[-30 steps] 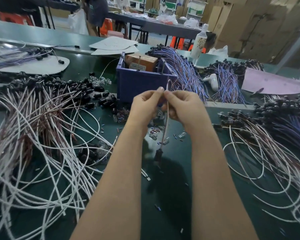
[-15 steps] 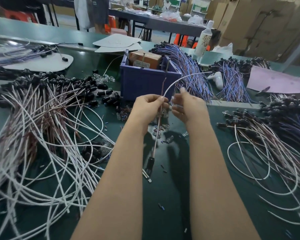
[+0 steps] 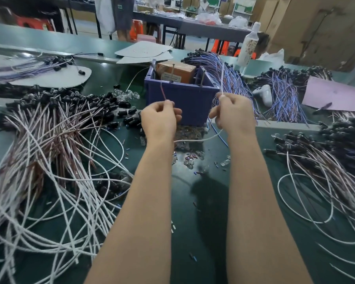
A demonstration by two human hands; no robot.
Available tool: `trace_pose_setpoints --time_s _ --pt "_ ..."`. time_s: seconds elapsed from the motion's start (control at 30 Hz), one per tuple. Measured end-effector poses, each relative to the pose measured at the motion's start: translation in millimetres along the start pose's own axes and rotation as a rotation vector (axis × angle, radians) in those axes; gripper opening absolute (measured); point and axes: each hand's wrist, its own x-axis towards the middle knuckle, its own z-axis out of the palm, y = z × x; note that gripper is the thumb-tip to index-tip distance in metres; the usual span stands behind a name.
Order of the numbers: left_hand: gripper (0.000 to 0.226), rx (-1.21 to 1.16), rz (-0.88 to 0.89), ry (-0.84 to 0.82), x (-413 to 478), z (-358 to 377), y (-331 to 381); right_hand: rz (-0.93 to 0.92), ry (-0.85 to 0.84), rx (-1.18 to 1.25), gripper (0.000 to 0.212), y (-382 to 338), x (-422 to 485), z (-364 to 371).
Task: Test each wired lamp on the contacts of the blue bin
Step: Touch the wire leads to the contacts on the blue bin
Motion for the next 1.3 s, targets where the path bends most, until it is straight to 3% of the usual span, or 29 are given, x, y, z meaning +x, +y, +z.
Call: trace_pose_setpoints --time_s 0.17,0.33,0.53,0.7,0.93,1.07,1.2,1.3 --pt "0.023 0.003 0.005 0.029 6 6 1 0.131 -0.181 -0.085 0.023 -17 0 -11" --pt "0.016 0.116 0.079 -0.031 6 3 3 0.049 -0.091 -0.322 0.023 -12 3 -12" --pt "0.009 0.627 0.317 0.027 4 2 5 -0.043 0.051 -0.212 0.023 -7 2 -2" --pt "0.014 0.64 0.375 0.064 1 3 4 -0.016 0.129 -0.223 0.032 -5 2 2" --pt "0.022 0.605 0.399 0.127 -5 5 2 -0.059 0.049 -0.211 0.031 -1 0 14" --pt "0.017 0.57 0.419 0.088 -8 7 -1 0.048 0.044 0.024 0.021 -3 -2 24" --pt "0.007 0.629 0.472 0.052 -8 9 -6 0.018 0.09 0.07 0.044 -2 -6 27" --pt "0.018 0.653 0.453 0.045 -7 8 -8 0.006 0.094 0.095 0.054 -1 -9 29"
